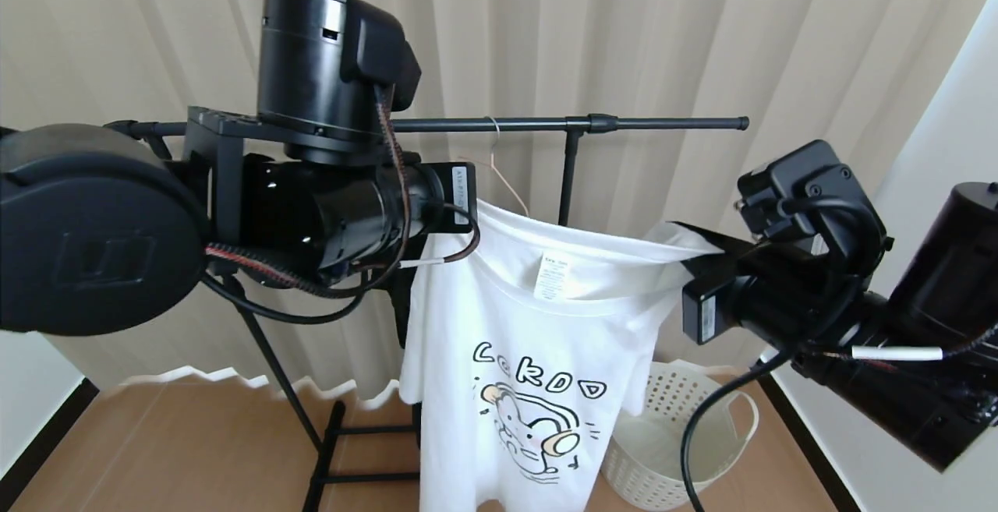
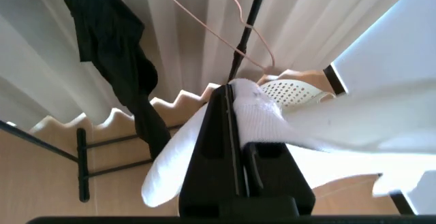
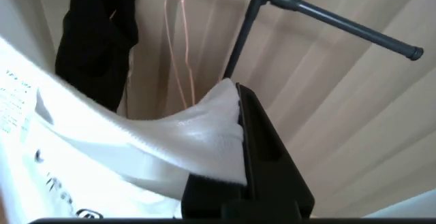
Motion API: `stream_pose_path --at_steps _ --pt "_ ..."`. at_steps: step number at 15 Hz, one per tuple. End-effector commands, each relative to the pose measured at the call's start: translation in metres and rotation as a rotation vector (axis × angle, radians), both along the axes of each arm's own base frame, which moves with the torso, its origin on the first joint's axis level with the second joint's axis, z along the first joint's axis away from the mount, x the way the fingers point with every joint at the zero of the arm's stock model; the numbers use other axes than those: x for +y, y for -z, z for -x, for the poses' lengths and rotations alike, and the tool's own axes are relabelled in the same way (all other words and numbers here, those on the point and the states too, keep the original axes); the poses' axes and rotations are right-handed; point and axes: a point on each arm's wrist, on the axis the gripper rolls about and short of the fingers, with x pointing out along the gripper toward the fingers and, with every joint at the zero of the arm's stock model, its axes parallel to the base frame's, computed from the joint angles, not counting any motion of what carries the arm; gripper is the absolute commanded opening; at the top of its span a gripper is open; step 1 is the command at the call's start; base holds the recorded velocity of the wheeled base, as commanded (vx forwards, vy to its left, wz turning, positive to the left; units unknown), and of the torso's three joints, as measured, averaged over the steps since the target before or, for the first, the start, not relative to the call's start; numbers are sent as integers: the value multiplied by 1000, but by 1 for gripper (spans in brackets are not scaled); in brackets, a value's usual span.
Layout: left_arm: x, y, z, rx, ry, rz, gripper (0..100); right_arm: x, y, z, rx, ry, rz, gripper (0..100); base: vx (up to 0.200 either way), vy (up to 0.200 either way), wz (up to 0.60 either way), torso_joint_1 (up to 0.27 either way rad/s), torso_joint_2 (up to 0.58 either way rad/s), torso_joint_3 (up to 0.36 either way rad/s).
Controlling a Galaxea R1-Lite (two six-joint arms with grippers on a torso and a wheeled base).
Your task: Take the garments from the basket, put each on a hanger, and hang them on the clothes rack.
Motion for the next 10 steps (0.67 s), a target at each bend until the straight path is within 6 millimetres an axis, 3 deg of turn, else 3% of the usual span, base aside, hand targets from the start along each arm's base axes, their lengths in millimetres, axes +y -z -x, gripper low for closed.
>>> stream_pose_path --at_steps 1,5,7,10 --pt "-15 7 -22 5 -8 -8 0 11 4 26 40 -104 44 0 0 0 0 0 0 0" --pt "-24 -6 -35 -27 47 46 0 45 21 51 129 -253 69 0 0 0 0 0 0 0" --pt "-27 -9 -36 -19 125 75 0 70 28 61 196 -303 -12 0 0 0 0 0 0 0" --pt "-28 -9 -38 -7 194 95 0 103 26 57 228 -195 -150 0 0 0 0 0 0 0"
